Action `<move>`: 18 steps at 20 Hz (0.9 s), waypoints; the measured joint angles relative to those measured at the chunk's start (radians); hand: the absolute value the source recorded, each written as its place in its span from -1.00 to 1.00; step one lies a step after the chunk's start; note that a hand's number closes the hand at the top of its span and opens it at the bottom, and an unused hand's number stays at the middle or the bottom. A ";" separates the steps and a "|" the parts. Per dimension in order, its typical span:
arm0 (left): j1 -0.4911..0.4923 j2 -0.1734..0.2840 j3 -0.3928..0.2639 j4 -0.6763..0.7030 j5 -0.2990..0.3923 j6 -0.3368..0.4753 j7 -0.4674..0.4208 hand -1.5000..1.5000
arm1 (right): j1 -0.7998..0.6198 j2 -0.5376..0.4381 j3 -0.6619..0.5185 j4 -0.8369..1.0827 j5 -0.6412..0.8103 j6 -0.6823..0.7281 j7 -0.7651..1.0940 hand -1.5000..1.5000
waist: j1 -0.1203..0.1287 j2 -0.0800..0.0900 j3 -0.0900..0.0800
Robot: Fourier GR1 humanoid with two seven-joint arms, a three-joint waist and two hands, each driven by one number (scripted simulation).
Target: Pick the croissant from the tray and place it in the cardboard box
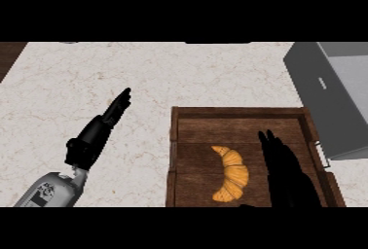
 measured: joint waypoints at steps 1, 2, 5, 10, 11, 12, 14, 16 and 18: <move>-0.010 -0.005 0.001 0.004 -0.003 -0.001 0.003 0.00 | -0.017 0.030 -0.001 0.005 0.011 0.020 0.016 -1.00 | 0.003 0.002 0.001; -0.015 -0.013 -0.002 0.009 -0.007 -0.001 0.006 0.00 | -0.029 0.063 0.002 0.009 0.027 0.036 0.029 -1.00 | 0.005 0.003 0.002; -0.026 -0.029 -0.007 0.022 -0.021 0.002 0.010 0.00 | -0.046 0.149 0.007 0.041 0.071 0.083 0.052 -1.00 | 0.008 0.005 0.003; -0.038 -0.038 0.009 0.028 -0.020 -0.011 0.018 0.00 | -0.042 0.245 -0.025 0.112 0.101 0.145 0.049 -1.00 | 0.012 0.007 0.005; -0.033 -0.041 0.008 0.027 -0.023 -0.010 0.016 0.00 | -0.034 0.256 -0.030 0.112 0.106 0.159 0.050 -1.00 | 0.012 0.007 0.005; -0.037 -0.045 0.011 0.027 -0.024 -0.011 0.022 0.00 | -0.028 0.272 -0.032 0.119 0.118 0.171 0.049 -1.00 | 0.011 0.007 0.006; -0.043 -0.051 0.016 0.041 -0.026 -0.022 0.015 0.00 | -0.037 0.320 -0.044 0.145 0.142 0.190 0.047 -1.00 | 0.012 0.008 0.006; -0.039 -0.055 0.023 0.043 -0.034 -0.024 0.012 0.00 | -0.032 0.340 -0.066 0.159 0.161 0.205 0.030 -1.00 | 0.012 0.008 0.006; -0.027 -0.054 0.028 0.024 -0.039 -0.030 0.015 0.00 | -0.044 0.374 -0.088 0.189 0.184 0.220 0.016 -1.00 | 0.016 0.008 0.007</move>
